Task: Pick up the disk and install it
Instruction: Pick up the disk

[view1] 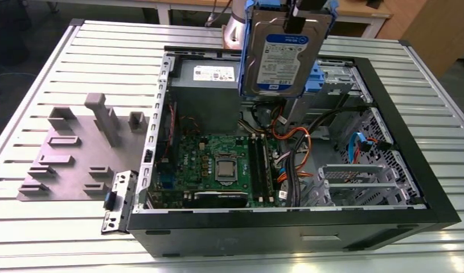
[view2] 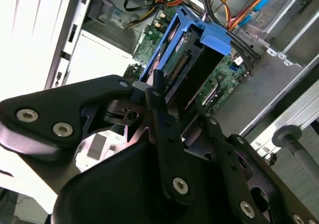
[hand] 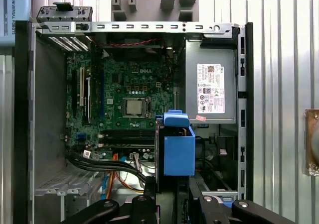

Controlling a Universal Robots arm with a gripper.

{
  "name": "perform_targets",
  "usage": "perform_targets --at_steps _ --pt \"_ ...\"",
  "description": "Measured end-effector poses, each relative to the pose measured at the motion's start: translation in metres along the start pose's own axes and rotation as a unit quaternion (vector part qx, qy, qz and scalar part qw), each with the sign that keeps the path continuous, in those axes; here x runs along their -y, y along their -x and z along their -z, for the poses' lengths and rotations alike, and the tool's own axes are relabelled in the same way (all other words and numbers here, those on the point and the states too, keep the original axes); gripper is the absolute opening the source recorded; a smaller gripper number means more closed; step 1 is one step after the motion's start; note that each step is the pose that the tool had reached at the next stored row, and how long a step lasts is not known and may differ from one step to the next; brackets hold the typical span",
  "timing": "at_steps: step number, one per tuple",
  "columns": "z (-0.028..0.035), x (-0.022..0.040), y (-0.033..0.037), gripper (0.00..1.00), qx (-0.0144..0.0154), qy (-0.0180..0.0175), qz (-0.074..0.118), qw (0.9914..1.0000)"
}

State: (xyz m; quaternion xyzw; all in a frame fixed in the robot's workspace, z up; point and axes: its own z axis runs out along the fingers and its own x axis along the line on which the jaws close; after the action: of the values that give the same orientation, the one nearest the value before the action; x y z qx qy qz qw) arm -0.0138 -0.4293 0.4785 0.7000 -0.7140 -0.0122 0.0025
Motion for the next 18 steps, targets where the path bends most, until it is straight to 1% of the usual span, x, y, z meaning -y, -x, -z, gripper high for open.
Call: perform_targets --at_steps 9,18 --pt "0.0004 0.0005 -0.0249 0.35 -0.0001 0.0 -0.001 1.0" --pt "0.0007 0.001 -0.0471 0.35 0.0 0.0 -0.002 1.0"
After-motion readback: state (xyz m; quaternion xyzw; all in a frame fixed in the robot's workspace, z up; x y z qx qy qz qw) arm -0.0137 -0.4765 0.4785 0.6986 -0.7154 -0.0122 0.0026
